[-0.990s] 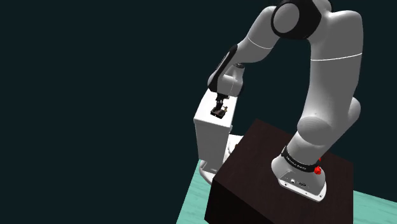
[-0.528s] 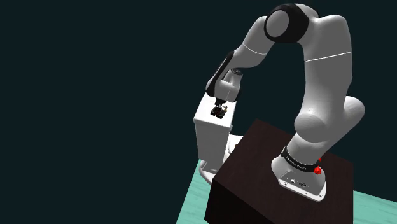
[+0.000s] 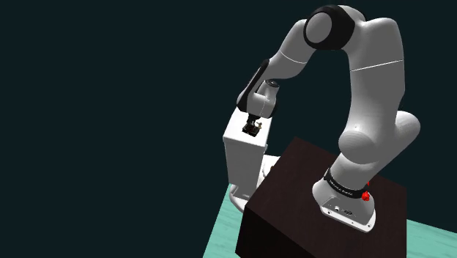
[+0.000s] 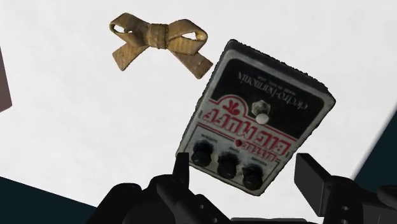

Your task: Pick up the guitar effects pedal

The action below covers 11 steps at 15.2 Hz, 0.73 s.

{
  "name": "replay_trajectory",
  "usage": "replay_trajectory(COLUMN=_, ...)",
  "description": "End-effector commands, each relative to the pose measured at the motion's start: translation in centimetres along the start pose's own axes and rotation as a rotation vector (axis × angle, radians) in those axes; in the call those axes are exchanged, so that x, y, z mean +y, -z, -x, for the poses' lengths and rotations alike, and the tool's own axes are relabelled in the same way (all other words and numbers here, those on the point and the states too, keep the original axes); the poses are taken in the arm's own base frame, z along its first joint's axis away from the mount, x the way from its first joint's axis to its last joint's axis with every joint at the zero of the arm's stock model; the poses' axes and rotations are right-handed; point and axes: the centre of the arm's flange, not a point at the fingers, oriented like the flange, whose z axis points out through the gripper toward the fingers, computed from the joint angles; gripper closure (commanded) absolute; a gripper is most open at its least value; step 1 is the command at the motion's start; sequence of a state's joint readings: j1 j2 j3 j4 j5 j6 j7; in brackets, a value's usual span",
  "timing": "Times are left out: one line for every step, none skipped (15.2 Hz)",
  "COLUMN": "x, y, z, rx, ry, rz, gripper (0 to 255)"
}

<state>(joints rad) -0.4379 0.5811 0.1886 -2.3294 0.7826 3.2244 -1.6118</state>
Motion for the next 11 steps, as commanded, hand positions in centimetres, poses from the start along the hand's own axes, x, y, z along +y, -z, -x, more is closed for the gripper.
replay_trajectory(x=0.0, y=0.0, z=0.1, rx=-0.001, ry=0.000, rz=-0.001, gripper=255)
replay_trajectory(x=0.0, y=0.0, z=0.1, rx=-0.001, ry=0.000, rz=-0.001, gripper=255)
replay_trajectory(x=0.0, y=0.0, z=0.1, rx=-0.001, ry=0.000, rz=-0.001, gripper=255)
replay_trajectory(x=0.1, y=0.5, z=-0.1, rx=-0.001, ry=0.000, rz=-0.001, gripper=255)
replay_trajectory(x=0.2, y=1.0, z=-0.2, rx=-0.001, ry=0.000, rz=-0.001, gripper=255)
replay_trajectory(x=0.3, y=1.5, z=-0.3, rx=-0.001, ry=0.000, rz=-0.001, gripper=255)
replay_trajectory(x=0.4, y=2.0, z=-0.4, rx=-0.001, ry=0.000, rz=-0.001, gripper=255)
replay_trajectory(x=0.5, y=2.5, z=-0.6, rx=-0.001, ry=0.000, rz=-0.001, gripper=255)
replay_trajectory(x=0.6, y=3.0, z=-0.7, rx=-0.001, ry=0.000, rz=-0.001, gripper=255)
replay_trajectory(x=0.7, y=3.5, z=-0.8, rx=-0.001, ry=0.000, rz=-0.001, gripper=255)
replay_trajectory(x=0.8, y=4.0, z=-0.9, rx=-0.001, ry=0.000, rz=-0.001, gripper=255)
